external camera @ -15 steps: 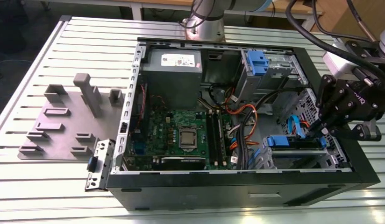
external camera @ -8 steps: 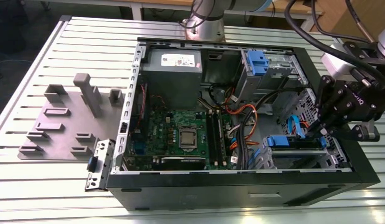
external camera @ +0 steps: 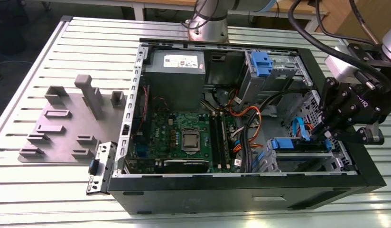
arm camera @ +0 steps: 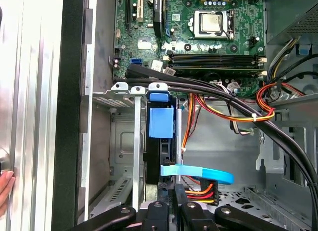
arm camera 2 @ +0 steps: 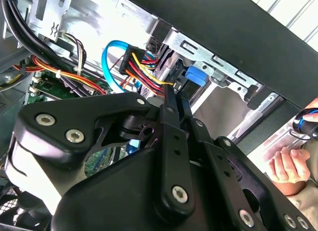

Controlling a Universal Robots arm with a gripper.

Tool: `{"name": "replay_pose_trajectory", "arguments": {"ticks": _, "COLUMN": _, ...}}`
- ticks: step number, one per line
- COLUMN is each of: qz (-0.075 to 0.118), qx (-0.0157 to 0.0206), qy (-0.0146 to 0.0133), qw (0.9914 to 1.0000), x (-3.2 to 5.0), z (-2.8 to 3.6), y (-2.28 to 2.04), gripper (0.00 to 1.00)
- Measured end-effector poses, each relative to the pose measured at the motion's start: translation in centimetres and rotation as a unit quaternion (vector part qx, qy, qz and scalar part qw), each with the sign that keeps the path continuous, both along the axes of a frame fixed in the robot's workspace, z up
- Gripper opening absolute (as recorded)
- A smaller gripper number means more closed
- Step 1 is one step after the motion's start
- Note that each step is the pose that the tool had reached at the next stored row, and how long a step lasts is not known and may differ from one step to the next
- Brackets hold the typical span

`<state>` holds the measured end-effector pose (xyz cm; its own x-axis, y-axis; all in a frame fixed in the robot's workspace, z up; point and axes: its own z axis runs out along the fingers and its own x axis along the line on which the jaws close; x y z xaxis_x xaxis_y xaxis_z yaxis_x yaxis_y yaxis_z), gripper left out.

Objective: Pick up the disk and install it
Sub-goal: 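Insert the second disk wire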

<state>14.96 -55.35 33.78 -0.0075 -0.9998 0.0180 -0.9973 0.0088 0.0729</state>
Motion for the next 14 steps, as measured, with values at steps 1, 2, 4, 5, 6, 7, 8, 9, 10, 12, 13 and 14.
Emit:
{"name": "replay_pose_trajectory", "arguments": {"ticks": 1, "qz": 0.0, "qx": 0.0, "qy": 0.0, "qw": 1.0, "x": 0.0, "z": 0.0, "y": 0.0, "gripper": 0.16}}
{"name": "replay_pose_trajectory", "arguments": {"ticks": 2, "qz": 0.0, "qx": 0.0, "qy": 0.0, "qw": 1.0, "x": 0.0, "z": -0.01, "y": 0.0, "gripper": 0.16}}
{"name": "replay_pose_trajectory", "arguments": {"ticks": 4, "qz": 0.0, "qx": -0.0001, "qy": 0.0, "qw": 1.0, "x": 0.0, "z": -0.04, "y": 0.0, "gripper": 0.16}}
{"name": "replay_pose_trajectory", "arguments": {"ticks": 5, "qz": 0.0, "qx": -0.0001, "qy": 0.0, "qw": 1.0, "x": 0.0, "z": -0.04, "y": 0.0, "gripper": 0.16}}
{"name": "replay_pose_trajectory", "arguments": {"ticks": 6, "qz": 0.0, "qx": 0.0, "qy": 0.0, "qw": 1.0, "x": 0.0, "z": -0.05, "y": 0.0, "gripper": 0.16}}
{"name": "replay_pose_trajectory", "arguments": {"ticks": 7, "qz": 0.0, "qx": 0.0, "qy": 0.0, "qw": 1.0, "x": 0.0, "z": -0.05, "y": 0.0, "gripper": 0.16}}
{"name": "replay_pose_trajectory", "arguments": {"ticks": 8, "qz": 0.0, "qx": -0.0001, "qy": 0.0, "qw": 1.0, "x": 0.0, "z": -0.05, "y": 0.0, "gripper": 0.16}}
{"name": "replay_pose_trajectory", "arguments": {"ticks": 9, "qz": 0.0, "qx": 0.0, "qy": 0.0, "qw": 1.0, "x": 0.0, "z": -0.05, "y": 0.0, "gripper": 0.16}}
{"name": "replay_pose_trajectory", "arguments": {"ticks": 10, "qz": 0.0, "qx": 0.0, "qy": 0.0, "qw": 1.0, "x": 0.0, "z": 0.0, "y": 0.0, "gripper": 0.16}}
{"name": "replay_pose_trajectory", "arguments": {"ticks": 12, "qz": 0.0, "qx": 0.0, "qy": 0.0, "qw": 1.0, "x": 0.0, "z": 0.22, "y": 0.01, "gripper": 0.16}}
{"name": "replay_pose_trajectory", "arguments": {"ticks": 13, "qz": 0.0, "qx": 0.0, "qy": 0.0, "qw": 1.0, "x": 0.0, "z": 0.29, "y": 0.01, "gripper": 0.16}}
{"name": "replay_pose_trajectory", "arguments": {"ticks": 14, "qz": 0.0, "qx": 0.0001, "qy": 0.0, "qw": 1.0, "x": 0.0, "z": 0.3, "y": 0.01, "gripper": 0.16}}
